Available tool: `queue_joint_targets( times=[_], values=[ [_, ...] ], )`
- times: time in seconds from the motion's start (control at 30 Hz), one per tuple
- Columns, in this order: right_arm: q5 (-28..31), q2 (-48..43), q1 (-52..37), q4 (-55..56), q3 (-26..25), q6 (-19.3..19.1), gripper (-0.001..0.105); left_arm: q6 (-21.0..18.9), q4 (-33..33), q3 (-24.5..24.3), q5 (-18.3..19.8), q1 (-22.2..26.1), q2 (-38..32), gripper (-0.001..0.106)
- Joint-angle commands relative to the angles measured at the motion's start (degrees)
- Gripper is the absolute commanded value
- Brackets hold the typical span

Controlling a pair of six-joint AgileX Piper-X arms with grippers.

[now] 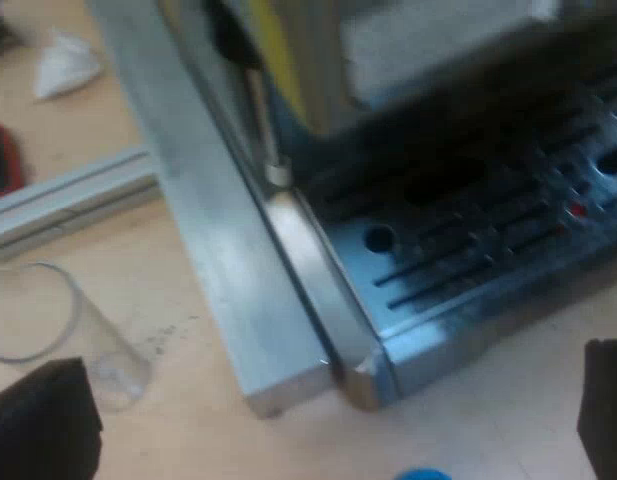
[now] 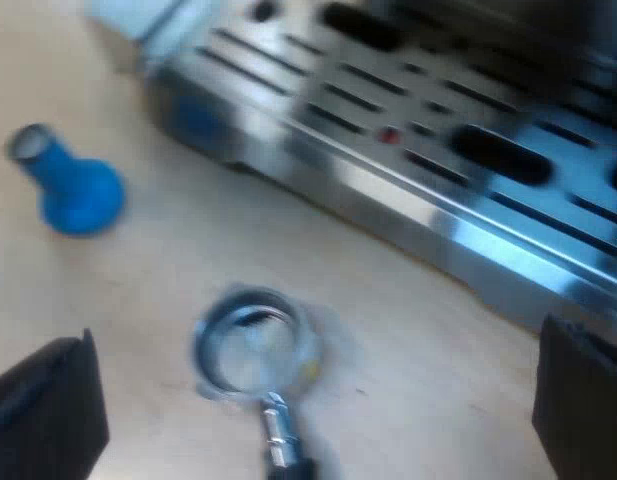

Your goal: Grind coffee beans and then tamp

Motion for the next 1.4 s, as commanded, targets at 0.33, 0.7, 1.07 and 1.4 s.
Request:
queue_joint_targets(
  times=[0.33,0.7,1.07,1.4],
  values=[
    [-10.0,-11.9,-24.1,15.1,0.3,-1.3,0.088,-2.0,0.9,-2.2,5.1,9.8,0.1,0.105],
    [-21.5,-21.0,-53.2,27.0,0.8,-13.9,0.088,-1.3,6.9,-2.2,2.0,9.8,0.1,0.105],
    [-28.0,-27.6,-64.5,30.3,0.8,-22.4,0.088,-1.7,11.9,-2.2,0.7,9.8,-5.4,0.105],
    [-28.0,-42.3,-61.9,31.0,0.8,-23.3,0.088,-1.7,12.2,-2.2,-2.4,9.8,-24.3,0.105]
  ],
)
